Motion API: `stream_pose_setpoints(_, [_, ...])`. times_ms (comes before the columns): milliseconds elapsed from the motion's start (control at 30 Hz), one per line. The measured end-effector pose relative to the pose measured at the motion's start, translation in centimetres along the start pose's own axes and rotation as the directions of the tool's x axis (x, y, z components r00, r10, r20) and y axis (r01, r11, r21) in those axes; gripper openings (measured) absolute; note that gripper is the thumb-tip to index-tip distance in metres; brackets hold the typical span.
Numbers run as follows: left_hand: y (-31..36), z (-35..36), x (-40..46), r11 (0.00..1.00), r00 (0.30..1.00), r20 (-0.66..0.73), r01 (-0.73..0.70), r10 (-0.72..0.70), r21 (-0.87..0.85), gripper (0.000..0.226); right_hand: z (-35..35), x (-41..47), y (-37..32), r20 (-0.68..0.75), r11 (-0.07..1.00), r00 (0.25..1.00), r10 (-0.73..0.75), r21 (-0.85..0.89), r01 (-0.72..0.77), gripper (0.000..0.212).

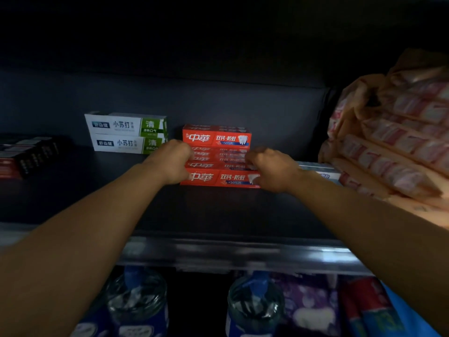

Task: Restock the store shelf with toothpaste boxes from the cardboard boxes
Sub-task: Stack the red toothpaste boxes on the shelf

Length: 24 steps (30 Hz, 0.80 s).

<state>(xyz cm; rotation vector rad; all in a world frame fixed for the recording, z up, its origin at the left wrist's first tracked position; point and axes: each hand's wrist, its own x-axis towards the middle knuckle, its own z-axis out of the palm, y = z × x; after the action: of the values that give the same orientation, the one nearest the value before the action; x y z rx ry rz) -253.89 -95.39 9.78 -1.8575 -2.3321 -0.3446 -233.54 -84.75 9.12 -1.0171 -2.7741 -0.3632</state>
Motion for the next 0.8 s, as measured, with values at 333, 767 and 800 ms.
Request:
stream_pose_setpoints(333, [4.2,-5.6,-9.5,0.996,0.997,0.024,-0.079,0.078,0.037,0.056,-5.7,-8.1,-4.4,-0.072,0.999,0.997,-0.038,0.010,0.038,0.046])
stream_pose_setpoints(767, [8.5,0.7,-25.4,0.978,0.956,0.219,-0.208,0.196,0.029,0.034,0.1,-23.6,-12.0,0.026,0.983,0.988,-0.155,0.107,0.151,0.043])
stream_pose_setpoints(800, [8.7,2.3,-26.2,0.980,0.947,0.262,-0.200,0.188,0.016,0.039,1.4,-24.5,-12.5,0.042,0.980,0.986,-0.163,0.124,0.157,0.042])
